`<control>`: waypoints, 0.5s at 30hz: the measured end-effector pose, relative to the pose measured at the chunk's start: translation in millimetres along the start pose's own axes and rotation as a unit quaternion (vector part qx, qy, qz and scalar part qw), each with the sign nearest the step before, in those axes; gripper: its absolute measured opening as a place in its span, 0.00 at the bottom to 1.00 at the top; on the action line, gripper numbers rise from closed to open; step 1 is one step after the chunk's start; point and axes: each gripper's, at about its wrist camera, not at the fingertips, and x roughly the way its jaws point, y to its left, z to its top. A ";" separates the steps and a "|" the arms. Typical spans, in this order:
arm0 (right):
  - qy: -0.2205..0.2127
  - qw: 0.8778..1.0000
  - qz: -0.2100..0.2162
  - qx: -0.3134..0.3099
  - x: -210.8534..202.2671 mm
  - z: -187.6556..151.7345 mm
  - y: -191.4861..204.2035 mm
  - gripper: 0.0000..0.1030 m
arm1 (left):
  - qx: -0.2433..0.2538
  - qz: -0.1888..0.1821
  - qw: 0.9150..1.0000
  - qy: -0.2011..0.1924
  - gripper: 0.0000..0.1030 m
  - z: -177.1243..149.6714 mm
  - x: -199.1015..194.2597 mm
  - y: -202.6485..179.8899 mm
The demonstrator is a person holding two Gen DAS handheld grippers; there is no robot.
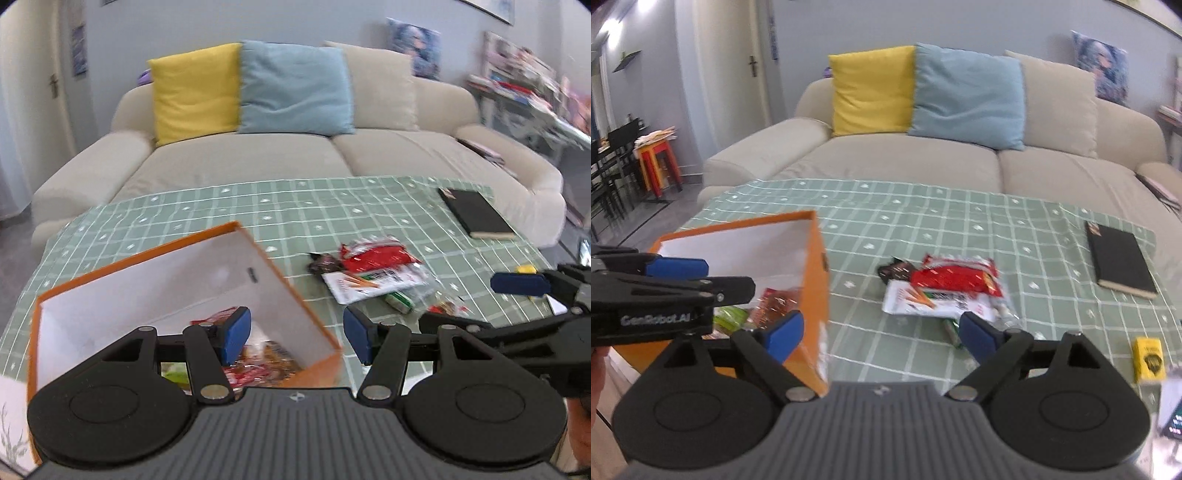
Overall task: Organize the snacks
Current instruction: 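Withdraw both open grippers from the box toward the remaining snacks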
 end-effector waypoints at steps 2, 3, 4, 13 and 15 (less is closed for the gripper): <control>0.004 1.000 -0.014 0.009 0.3 -8.4 -11.2 0.86 | 0.017 -0.005 1.000 0.003 0.67 -1.2 4.0 -12.3; 0.007 1.000 -0.024 0.013 1.1 -12.9 -16.9 0.86 | 0.023 -0.010 1.000 0.005 0.67 -2.2 6.9 -17.9; 0.011 0.999 -0.035 0.015 2.5 -17.8 -22.6 0.86 | 0.027 -0.015 0.999 0.007 0.67 -2.8 10.0 -22.5; 0.017 0.996 -0.084 0.004 16.6 -50.1 -57.4 0.86 | 0.076 -0.025 0.996 0.035 0.67 -7.3 37.4 -56.2; 0.014 0.996 -0.083 0.003 20.4 -52.3 -62.4 0.86 | 0.076 -0.033 0.996 0.040 0.68 -4.8 43.5 -58.5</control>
